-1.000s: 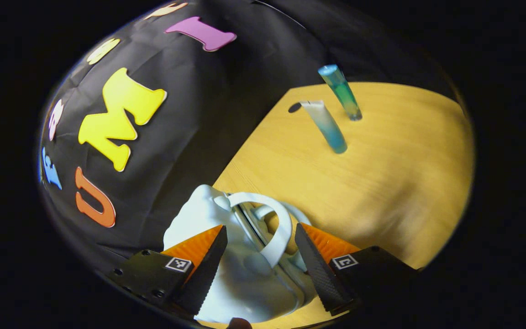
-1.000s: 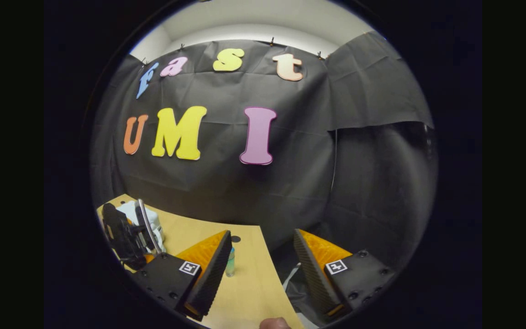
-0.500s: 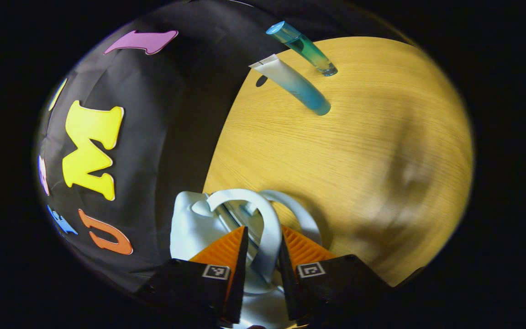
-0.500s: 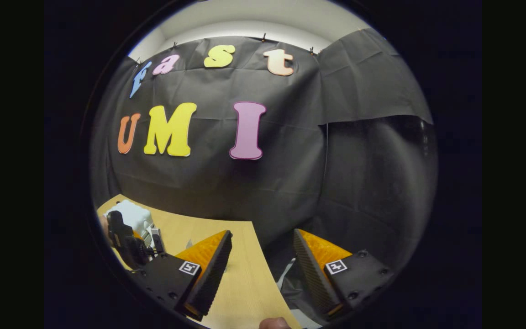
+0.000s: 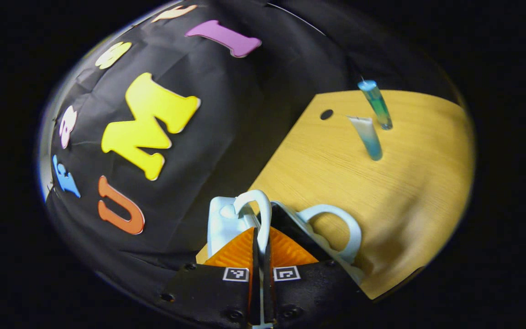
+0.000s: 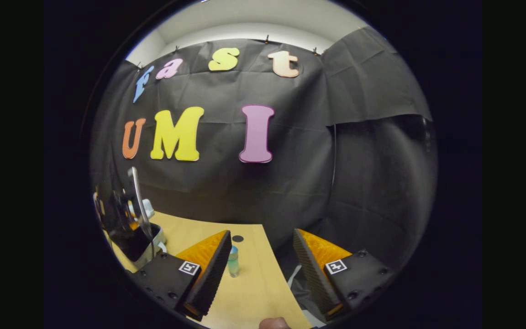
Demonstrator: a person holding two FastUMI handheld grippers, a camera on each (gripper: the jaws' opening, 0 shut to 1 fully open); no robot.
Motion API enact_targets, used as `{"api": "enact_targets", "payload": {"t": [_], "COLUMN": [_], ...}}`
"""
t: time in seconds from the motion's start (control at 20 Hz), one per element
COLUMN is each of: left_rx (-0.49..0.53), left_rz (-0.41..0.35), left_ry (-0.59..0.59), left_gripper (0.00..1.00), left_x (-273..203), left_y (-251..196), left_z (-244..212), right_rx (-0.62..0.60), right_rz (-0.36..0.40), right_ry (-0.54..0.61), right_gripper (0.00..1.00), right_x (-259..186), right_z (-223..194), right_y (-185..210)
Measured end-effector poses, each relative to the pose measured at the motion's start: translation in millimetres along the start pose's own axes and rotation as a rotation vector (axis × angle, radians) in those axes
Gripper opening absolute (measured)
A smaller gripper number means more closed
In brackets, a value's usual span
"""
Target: First open the suitcase, pack the skin care products into it, and then close the suitcase.
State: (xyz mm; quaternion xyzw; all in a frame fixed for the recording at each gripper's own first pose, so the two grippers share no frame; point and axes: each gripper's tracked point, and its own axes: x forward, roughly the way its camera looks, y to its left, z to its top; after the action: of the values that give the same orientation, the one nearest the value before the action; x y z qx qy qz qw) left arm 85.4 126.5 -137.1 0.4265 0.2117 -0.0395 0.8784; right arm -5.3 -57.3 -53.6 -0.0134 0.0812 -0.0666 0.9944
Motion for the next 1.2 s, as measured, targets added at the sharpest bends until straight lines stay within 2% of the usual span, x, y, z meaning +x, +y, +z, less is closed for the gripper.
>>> {"api": "enact_targets", "payload": {"t": [0.2,0.3,0.45,0.6,0.8,0.9,1.05,1.2], "left_rx": [-0.215,-0.332,-0.525,-0.673,-0.848,-0.922,-1.083,-1.225], "left_rz": [0.112,0.168,0.237,0.247,0.245,0.219,0.165,0.114], "left_ry": [-0.093,-0.119,-0.154,-0.154,-0.091,-0.054,-0.025,0.041], "left_gripper": [0.04,0.04,0.03,0.04,0.03,0.04,0.04,0.05], "left_x": [-23.4,-32.6,-42.6,-28.9,5.2,20.7,40.5,62.8], "left_y": [94.8,143.7,203.2,239.5,257.4,245.0,232.6,200.9], "left_z": [-25.3,-52.4,-114.3,-187.0,-280.4,-318.8,-365.3,-411.1], "right_rx": [-0.004,-0.011,-0.034,-0.055,-0.101,-0.122,-0.158,-0.186], "right_rz": [0.048,0.069,0.092,0.110,0.116,0.115,0.116,0.115], "right_ry": [-0.015,-0.019,-0.017,-0.019,-0.017,0.003,0.020,0.036], "right_gripper": [0.81,0.81,0.81,0.81,0.81,0.81,0.81,0.81], "right_x": [1.8,3.0,5.1,6.1,9.2,12.6,13.7,15.1], "right_z": [9.3,14.6,19.7,27.7,30.7,26.3,23.8,22.2], "right_y": [24.9,37.3,53.6,70.1,87.3,96.0,106.7,115.4]}}
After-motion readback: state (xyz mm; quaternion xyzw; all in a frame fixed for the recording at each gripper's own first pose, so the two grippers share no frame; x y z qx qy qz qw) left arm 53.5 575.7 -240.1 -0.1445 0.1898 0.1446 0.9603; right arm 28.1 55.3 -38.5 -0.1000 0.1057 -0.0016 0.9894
